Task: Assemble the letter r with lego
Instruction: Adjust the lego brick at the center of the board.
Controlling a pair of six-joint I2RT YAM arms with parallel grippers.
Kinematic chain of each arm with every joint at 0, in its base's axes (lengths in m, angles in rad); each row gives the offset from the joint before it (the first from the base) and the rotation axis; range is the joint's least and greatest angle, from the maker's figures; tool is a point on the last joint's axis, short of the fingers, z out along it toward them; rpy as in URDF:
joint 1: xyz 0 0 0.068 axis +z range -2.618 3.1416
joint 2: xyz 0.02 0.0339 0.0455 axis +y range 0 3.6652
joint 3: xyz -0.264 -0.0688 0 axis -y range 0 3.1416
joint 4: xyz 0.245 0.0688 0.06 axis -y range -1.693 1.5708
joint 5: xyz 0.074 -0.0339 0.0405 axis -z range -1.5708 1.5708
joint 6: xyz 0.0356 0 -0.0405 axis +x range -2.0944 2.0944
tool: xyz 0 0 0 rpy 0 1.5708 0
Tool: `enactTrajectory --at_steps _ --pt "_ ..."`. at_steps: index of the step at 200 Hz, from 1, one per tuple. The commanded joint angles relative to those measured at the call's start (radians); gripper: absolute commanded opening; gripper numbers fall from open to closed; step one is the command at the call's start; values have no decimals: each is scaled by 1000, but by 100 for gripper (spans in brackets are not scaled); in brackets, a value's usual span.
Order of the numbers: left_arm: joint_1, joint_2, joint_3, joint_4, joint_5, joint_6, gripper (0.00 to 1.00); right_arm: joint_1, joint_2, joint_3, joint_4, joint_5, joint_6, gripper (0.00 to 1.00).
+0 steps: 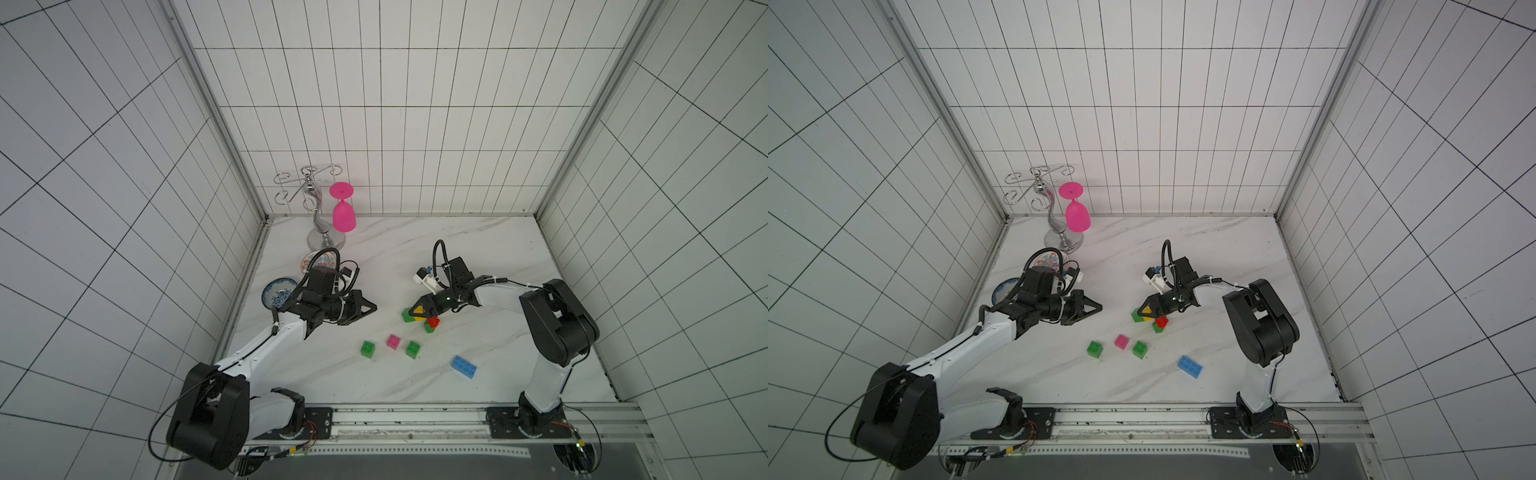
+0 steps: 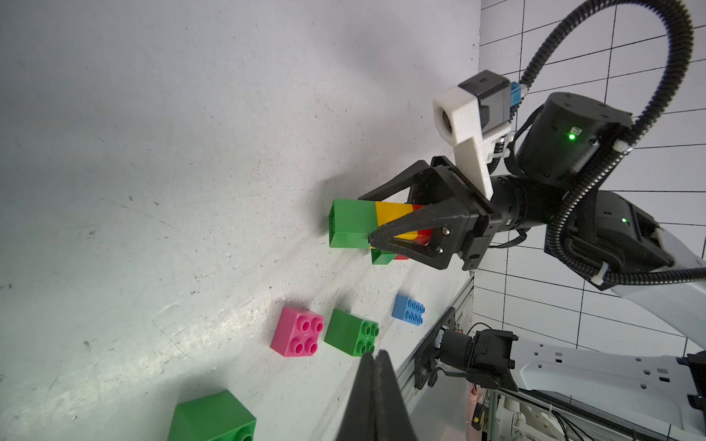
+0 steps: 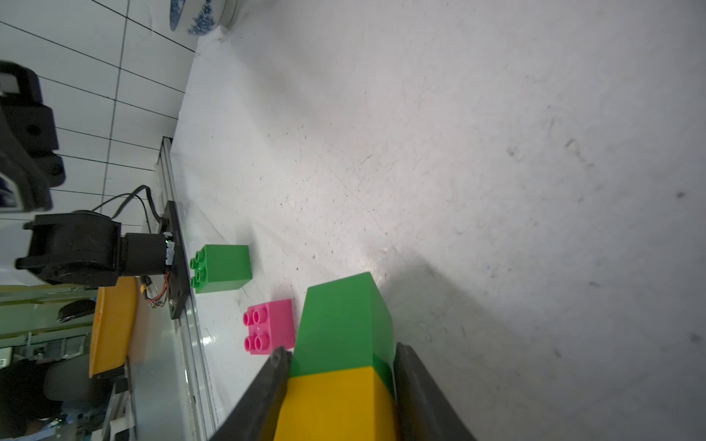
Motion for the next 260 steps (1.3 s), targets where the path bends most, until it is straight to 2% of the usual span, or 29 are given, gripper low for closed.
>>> enactTrajectory --at_steps 1,22,37,80,103,124,140,172,193,233,260 --pt "7 3 -11 8 6 15 0 -30 58 29 75 -120 127 47" --pt "8 7 -11 7 8 16 0 -61 109 49 122 -172 214 53" --pt "8 10 -11 8 8 16 0 -77 144 79 113 -197 223 54" --pt "11 9 -10 3 7 22 0 -116 161 119 126 -159 235 58" --pt "16 7 -1 -11 -2 33 0 -142 144 157 65 -65 216 59" --pt "17 -1 16 -41 -26 56 0 -153 105 197 -57 145 162 59" --pt "18 -7 32 -69 -52 81 0 -159 78 211 -95 217 146 57" --pt "18 -38 66 -156 -152 161 0 -164 -64 178 -142 417 145 52" --pt "17 -84 99 -252 -248 239 0 -164 -207 145 -205 475 130 51" --pt "17 -252 144 -380 -377 356 0 -141 -428 118 -455 438 66 52" --pt "17 -347 129 -426 -419 370 0 -18 -483 91 -639 427 17 53"
